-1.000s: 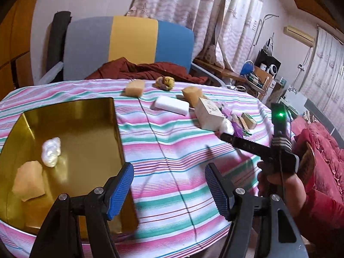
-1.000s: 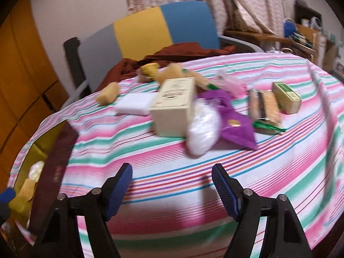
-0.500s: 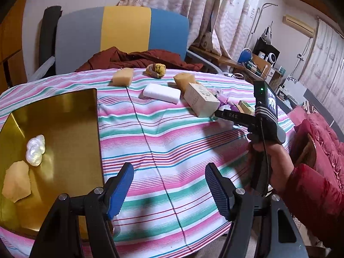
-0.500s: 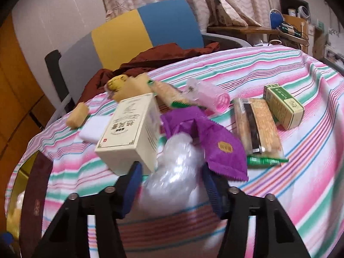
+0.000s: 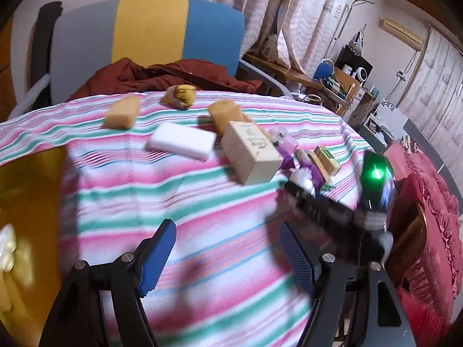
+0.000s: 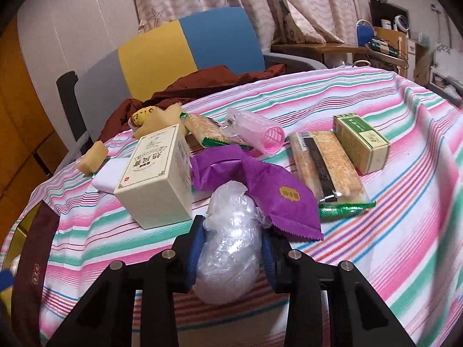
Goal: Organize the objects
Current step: 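Grasp the cream boxed product with the left tool while the right tool holds the bundle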
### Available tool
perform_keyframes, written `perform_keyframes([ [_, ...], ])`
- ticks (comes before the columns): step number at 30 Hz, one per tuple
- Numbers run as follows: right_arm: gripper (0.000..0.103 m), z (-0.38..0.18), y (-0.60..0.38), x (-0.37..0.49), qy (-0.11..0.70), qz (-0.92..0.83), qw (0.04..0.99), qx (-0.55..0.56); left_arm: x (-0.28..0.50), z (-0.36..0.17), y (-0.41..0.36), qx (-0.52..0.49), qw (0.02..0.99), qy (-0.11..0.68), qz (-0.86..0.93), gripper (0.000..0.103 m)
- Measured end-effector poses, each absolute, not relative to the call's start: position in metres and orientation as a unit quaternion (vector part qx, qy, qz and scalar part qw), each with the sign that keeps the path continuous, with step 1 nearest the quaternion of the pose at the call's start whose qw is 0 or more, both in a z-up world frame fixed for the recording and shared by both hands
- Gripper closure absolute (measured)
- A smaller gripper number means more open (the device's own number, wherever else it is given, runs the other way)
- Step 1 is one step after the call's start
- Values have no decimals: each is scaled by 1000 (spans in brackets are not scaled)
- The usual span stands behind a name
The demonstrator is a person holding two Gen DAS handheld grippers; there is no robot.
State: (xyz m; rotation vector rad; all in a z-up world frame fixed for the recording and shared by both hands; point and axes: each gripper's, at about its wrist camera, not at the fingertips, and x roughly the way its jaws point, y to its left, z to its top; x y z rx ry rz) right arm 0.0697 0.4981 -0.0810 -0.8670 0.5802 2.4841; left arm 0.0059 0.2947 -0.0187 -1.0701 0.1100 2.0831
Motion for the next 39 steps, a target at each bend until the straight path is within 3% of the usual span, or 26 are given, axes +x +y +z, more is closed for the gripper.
perform_keyframes([
  [10, 66, -84, 499, 79, 223, 900, 236, -291, -40, -29, 409, -447, 387, 61, 804, 27],
  [17, 66, -86, 501, 80, 229, 900, 233, -287, -50, -47, 442, -454, 369, 93, 805, 27],
  [21, 66, -86, 502, 80, 232, 901, 231, -286, -54, -56, 440, -446, 357, 106, 814, 30],
  [23, 66, -86, 502, 81, 232, 901, 231, -285, -55, -62, 433, -445, 358, 111, 813, 40],
  [26, 66, -86, 502, 81, 232, 901, 231, -285, -51, -64, 418, -427, 364, 110, 820, 45],
  [39, 66, -86, 502, 82, 231, 901, 232, -286, -7, -66, 355, -369, 368, 112, 846, 51],
])
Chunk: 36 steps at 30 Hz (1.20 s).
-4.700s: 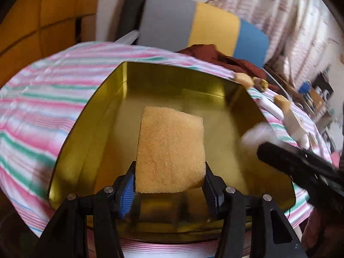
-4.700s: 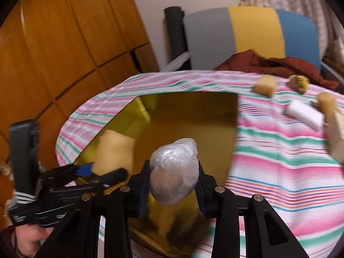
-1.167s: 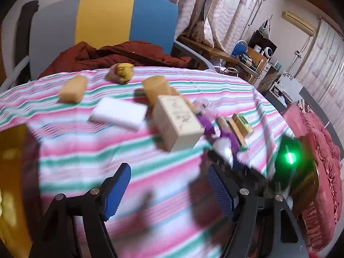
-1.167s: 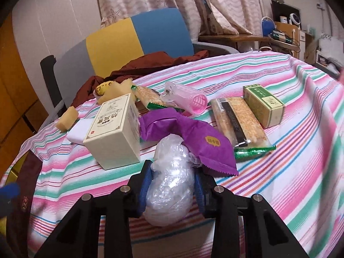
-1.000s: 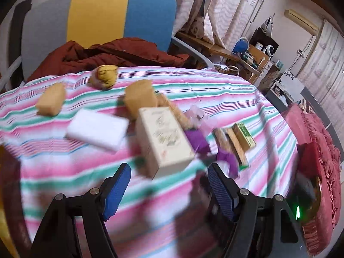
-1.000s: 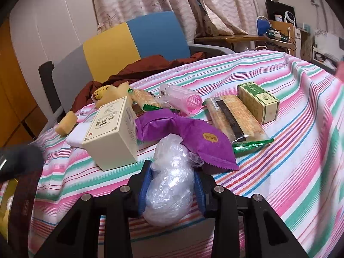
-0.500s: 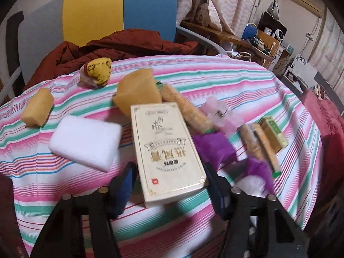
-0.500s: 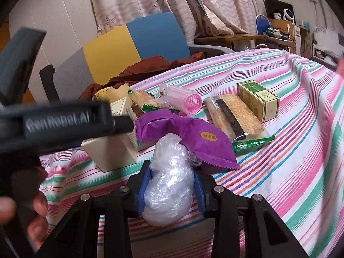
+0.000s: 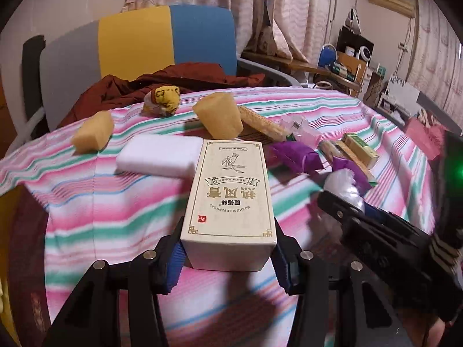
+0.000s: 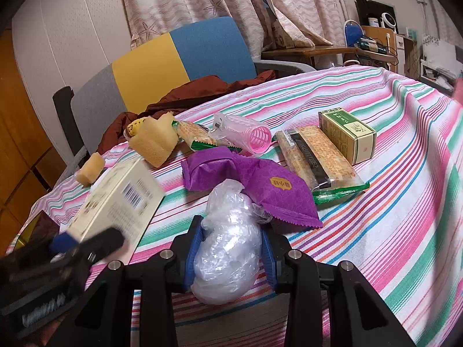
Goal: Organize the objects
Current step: 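Grasp the cream boxed product with the left tool while the right tool holds the bundle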
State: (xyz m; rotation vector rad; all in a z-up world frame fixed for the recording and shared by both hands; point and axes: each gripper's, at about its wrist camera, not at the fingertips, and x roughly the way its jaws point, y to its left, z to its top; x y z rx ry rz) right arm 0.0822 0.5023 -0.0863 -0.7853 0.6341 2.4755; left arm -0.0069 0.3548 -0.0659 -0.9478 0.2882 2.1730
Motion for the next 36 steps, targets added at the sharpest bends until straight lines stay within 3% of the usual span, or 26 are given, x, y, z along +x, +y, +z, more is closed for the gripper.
perform_keyframes([
  [11, 66, -86, 503, 83, 227, 900, 235, -288, -22, -69, 365, -380, 372, 102, 841, 50],
  [16, 66, -85, 500, 84, 224, 900, 237, -290, -8, -73, 357, -345, 375, 135, 850, 52],
  [36, 66, -77, 459, 90, 180, 901, 231, -320, 22, -73, 281, -373, 378, 66, 845, 51],
])
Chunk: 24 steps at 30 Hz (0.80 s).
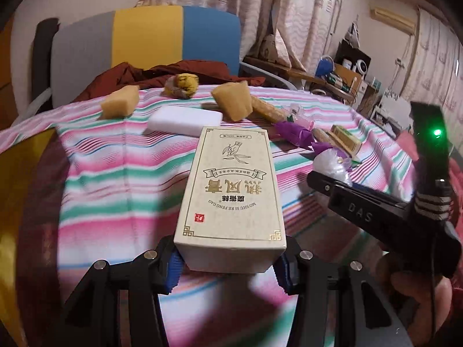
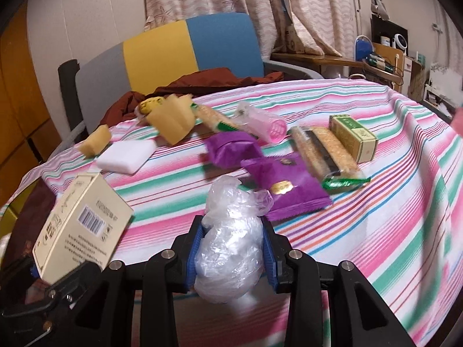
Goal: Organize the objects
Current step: 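Grasp the cream boxed product with the left tool while the right tool holds the bundle, then place the cream box and plastic bundle into the gold tray, opening both tools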
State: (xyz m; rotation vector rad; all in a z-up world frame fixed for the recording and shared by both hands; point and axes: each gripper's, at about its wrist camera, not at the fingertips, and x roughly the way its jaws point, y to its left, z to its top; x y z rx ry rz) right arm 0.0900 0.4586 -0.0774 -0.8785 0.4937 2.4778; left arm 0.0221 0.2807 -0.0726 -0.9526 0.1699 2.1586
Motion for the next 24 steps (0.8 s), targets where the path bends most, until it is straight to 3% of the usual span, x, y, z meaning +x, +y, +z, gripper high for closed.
perform_keyframes([
  [14, 66, -58, 380, 79, 210, 909, 129, -336, 43, -25, 163, -353, 346, -2, 870, 51],
  [24, 66, -7, 284, 65, 160, 938, -2, -307, 16, -26, 90, -394, 283, -33, 874, 51],
])
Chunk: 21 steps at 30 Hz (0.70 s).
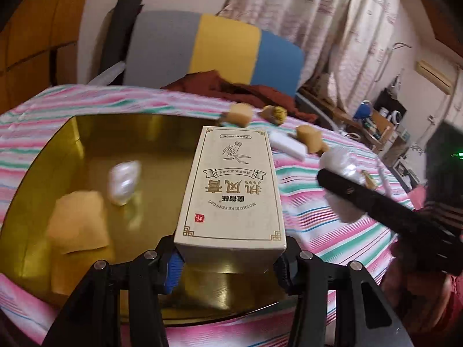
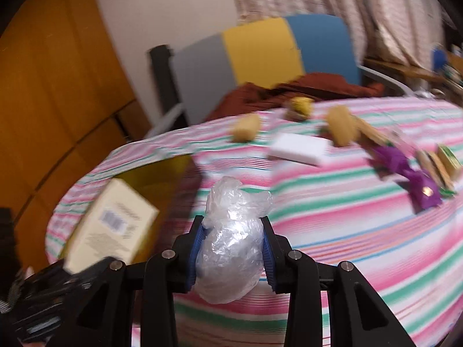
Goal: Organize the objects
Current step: 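Place the cream box and plastic bundle into the gold tray, opening both tools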
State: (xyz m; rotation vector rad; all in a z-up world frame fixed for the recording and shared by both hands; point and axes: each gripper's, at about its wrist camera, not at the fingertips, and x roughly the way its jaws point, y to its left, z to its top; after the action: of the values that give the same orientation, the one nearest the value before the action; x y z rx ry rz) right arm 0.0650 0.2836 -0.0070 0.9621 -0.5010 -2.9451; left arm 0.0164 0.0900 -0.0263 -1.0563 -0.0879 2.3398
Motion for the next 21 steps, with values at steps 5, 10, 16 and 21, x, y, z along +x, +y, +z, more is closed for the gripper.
perform_keyframes([
  [5, 66, 7, 237, 58, -130, -941, 65, 305, 9, -39, 67, -430, 255, -21, 866, 51],
  [10, 66, 3, 201, 42, -105, -933, 105, 329, 5, -49, 52, -449, 232, -11, 863, 51],
  [16, 66, -10, 178, 35, -83, -924, 112, 356, 1, -54, 43, -455, 212, 2, 865, 51],
  [21, 63, -22, 182, 30, -94, -917, 110, 373, 3, -56, 42, -454, 206, 20, 867, 51],
])
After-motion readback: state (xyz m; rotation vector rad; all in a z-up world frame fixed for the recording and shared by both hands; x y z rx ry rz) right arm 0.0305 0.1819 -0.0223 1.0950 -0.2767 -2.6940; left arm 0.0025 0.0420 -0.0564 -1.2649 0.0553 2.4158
